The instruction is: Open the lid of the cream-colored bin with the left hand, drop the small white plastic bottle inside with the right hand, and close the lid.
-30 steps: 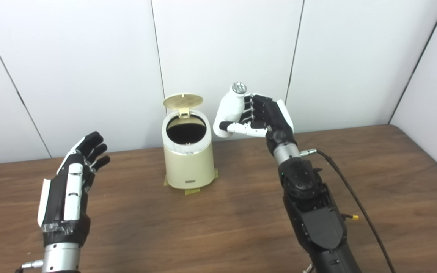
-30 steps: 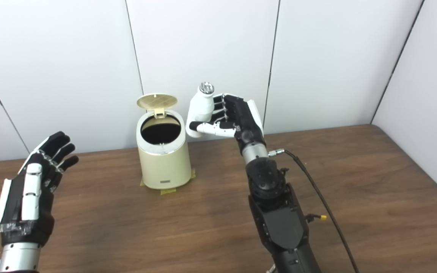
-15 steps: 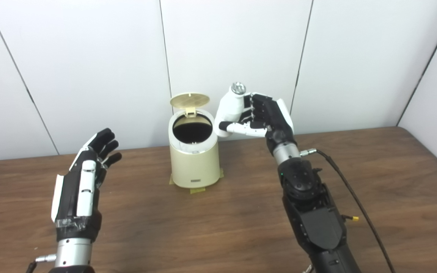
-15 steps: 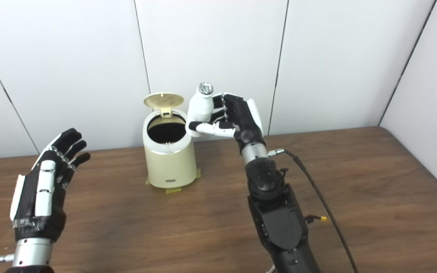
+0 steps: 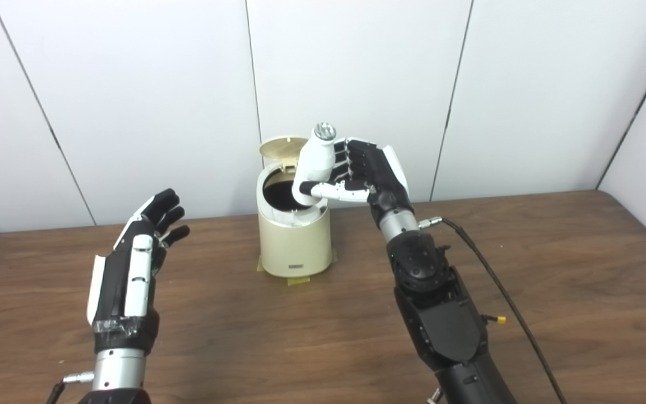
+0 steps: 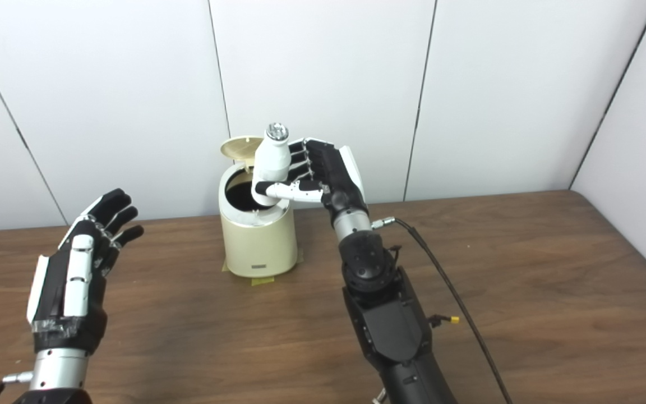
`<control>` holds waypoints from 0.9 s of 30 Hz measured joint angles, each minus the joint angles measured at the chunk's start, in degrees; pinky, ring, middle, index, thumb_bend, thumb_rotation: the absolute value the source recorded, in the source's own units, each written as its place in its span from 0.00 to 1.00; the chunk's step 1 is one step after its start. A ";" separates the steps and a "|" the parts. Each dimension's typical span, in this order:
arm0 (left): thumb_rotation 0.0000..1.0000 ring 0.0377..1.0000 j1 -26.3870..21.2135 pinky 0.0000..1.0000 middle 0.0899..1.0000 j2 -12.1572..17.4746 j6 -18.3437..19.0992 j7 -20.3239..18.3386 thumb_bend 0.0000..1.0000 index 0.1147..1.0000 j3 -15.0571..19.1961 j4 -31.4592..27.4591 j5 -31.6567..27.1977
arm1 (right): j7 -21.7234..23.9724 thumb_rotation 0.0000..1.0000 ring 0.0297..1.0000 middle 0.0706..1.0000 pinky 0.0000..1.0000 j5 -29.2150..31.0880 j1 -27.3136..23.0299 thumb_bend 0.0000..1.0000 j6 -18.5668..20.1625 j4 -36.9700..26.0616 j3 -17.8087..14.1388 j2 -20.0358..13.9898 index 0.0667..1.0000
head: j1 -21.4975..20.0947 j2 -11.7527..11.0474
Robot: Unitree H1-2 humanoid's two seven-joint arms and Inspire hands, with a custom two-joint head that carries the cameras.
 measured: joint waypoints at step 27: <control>0.88 0.85 0.04 0.79 0.85 -1.18 -1.52 0.11 0.39 0.82 -0.87 0.00 2.08 | -10.33 0.00 0.42 0.43 0.32 -5.97 -2.76 0.52 -19.51 15.88 1.43 0.40 0.47 | 1.49 -0.79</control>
